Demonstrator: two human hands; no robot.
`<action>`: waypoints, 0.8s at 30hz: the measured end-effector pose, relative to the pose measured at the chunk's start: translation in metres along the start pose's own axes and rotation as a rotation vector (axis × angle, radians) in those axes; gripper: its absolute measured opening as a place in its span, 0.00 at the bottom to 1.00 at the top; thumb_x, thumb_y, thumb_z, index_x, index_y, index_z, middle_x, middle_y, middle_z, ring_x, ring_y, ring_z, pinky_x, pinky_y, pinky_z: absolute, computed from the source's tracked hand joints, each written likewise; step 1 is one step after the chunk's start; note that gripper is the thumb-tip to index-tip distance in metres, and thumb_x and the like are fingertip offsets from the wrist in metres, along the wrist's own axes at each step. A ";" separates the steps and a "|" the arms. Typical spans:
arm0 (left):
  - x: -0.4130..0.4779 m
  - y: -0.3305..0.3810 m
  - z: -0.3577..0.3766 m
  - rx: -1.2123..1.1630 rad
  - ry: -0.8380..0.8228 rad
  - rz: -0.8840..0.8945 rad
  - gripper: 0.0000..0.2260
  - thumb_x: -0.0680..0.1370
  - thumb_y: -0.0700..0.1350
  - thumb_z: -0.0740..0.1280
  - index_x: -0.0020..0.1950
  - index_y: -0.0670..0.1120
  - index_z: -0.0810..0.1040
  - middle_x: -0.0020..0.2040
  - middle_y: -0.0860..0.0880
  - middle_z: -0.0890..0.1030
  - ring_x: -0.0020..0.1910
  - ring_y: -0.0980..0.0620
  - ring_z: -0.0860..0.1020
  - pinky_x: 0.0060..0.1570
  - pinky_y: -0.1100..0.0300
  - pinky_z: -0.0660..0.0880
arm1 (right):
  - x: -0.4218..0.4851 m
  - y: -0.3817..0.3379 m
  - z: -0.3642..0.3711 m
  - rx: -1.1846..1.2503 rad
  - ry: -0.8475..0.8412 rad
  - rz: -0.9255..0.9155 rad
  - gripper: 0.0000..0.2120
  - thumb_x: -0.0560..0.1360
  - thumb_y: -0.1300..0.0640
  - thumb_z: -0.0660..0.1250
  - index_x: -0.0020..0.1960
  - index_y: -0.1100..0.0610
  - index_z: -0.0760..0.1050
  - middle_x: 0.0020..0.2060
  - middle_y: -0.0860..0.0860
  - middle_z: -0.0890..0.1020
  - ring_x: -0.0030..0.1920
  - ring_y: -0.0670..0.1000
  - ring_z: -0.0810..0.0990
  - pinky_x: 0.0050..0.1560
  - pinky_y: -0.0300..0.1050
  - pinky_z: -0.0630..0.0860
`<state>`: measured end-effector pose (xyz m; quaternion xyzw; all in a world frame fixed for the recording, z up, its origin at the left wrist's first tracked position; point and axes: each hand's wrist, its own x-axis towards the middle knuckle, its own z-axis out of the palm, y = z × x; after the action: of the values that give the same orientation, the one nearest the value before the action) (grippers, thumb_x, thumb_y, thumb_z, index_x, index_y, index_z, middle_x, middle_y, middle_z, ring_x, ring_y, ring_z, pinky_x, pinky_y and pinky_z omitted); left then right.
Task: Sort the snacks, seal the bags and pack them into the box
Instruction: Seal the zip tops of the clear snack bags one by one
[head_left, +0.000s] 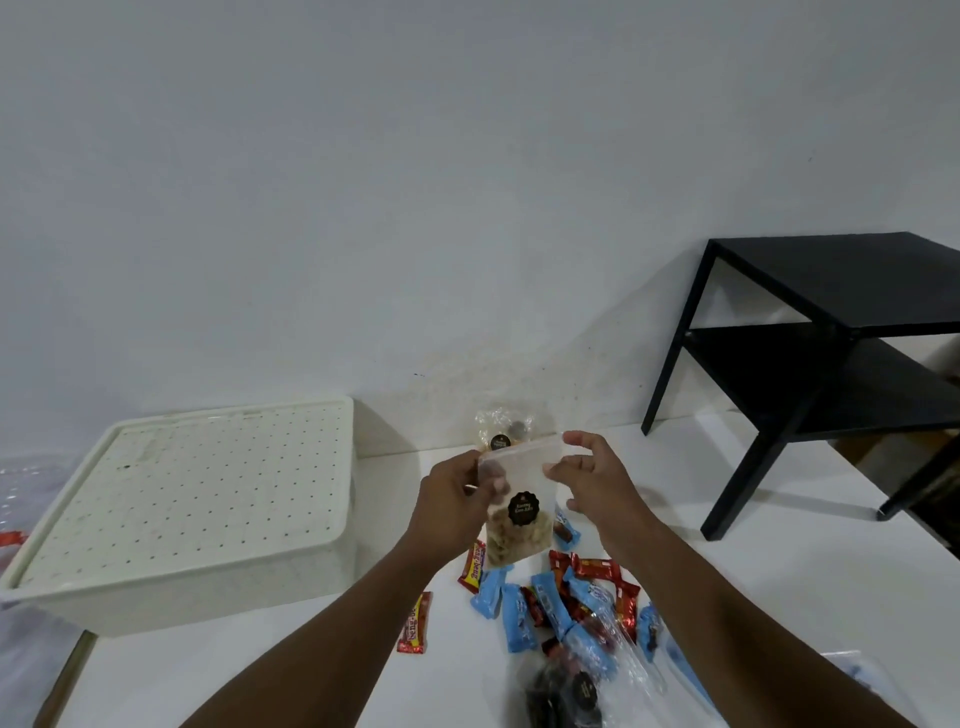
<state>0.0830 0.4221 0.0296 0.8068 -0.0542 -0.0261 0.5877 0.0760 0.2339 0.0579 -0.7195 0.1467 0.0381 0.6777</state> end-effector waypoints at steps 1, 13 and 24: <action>0.002 -0.003 -0.001 -0.026 -0.016 -0.016 0.06 0.79 0.46 0.70 0.43 0.54 0.81 0.42 0.50 0.87 0.44 0.49 0.86 0.45 0.47 0.82 | 0.003 0.008 -0.003 0.003 -0.025 0.035 0.19 0.75 0.61 0.72 0.61 0.49 0.71 0.54 0.53 0.79 0.52 0.50 0.79 0.52 0.49 0.76; 0.065 -0.057 0.021 -0.041 0.190 -0.194 0.08 0.75 0.44 0.74 0.49 0.54 0.78 0.36 0.48 0.85 0.37 0.48 0.86 0.45 0.41 0.83 | 0.075 0.057 -0.004 -0.085 -0.139 0.067 0.12 0.78 0.69 0.64 0.53 0.57 0.82 0.52 0.55 0.80 0.49 0.53 0.82 0.48 0.49 0.84; 0.157 -0.113 0.046 0.168 0.344 -0.273 0.08 0.74 0.43 0.75 0.39 0.47 0.77 0.34 0.53 0.80 0.32 0.57 0.76 0.35 0.75 0.70 | 0.196 0.093 0.019 -0.110 -0.084 0.147 0.12 0.76 0.70 0.66 0.57 0.61 0.80 0.53 0.56 0.78 0.46 0.52 0.82 0.54 0.55 0.82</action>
<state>0.2407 0.3945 -0.0884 0.8453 0.1546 0.0370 0.5101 0.2408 0.2176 -0.0829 -0.7407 0.1685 0.1257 0.6382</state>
